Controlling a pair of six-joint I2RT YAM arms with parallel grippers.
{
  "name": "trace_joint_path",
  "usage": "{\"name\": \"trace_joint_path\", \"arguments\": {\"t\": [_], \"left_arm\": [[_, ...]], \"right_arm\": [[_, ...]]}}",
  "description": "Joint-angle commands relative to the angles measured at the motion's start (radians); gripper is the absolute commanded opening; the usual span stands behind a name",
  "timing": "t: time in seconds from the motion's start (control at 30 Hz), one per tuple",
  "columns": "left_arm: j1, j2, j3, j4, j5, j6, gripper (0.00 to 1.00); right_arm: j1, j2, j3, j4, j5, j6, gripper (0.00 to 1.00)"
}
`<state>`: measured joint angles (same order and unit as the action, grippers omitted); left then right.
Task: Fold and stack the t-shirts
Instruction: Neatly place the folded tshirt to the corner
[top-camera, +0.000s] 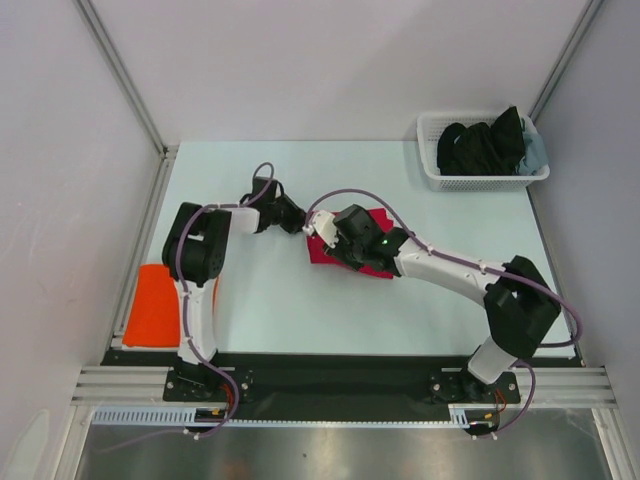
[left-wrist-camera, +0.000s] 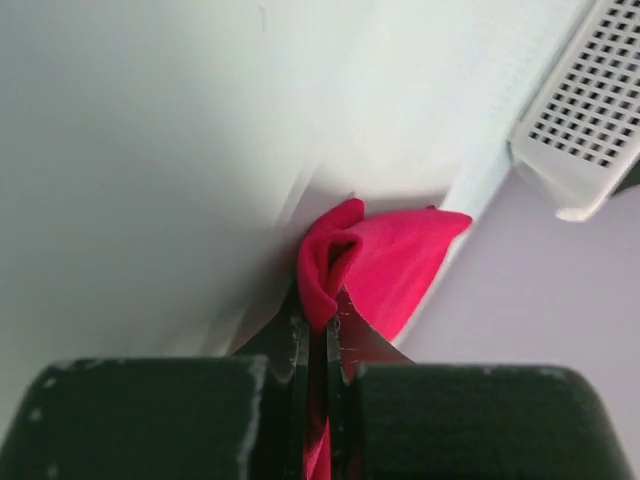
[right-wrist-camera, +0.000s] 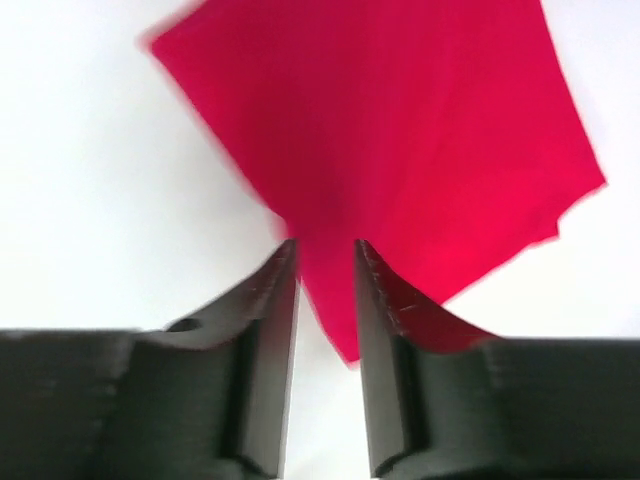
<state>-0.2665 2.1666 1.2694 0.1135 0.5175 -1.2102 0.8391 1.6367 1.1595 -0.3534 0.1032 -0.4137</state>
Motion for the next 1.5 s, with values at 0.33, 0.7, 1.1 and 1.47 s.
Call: {"name": "trace_joint_path", "arguments": {"t": [0.33, 0.7, 1.1, 1.47], "left_arm": [[-0.005, -0.408, -0.048, -0.348, -0.405, 0.333, 0.00], [0.019, -0.648, 0.071, -0.864, -0.830, 0.296, 0.00], [0.160, -0.634, 0.281, -1.179, -0.998, 0.340, 0.00], [0.300, -0.539, 0.426, -1.381, -1.083, 0.291, 0.00]], "right_arm": [[0.086, -0.469, -0.035, -0.384, 0.268, 0.533, 1.00], [0.120, -0.606, -0.032, -0.458, 0.207, 0.549, 1.00], [0.098, -0.583, -0.040, -0.394, 0.084, 0.478, 1.00], [0.087, -0.606, -0.073, -0.404, 0.072, 0.447, 1.00]]}}
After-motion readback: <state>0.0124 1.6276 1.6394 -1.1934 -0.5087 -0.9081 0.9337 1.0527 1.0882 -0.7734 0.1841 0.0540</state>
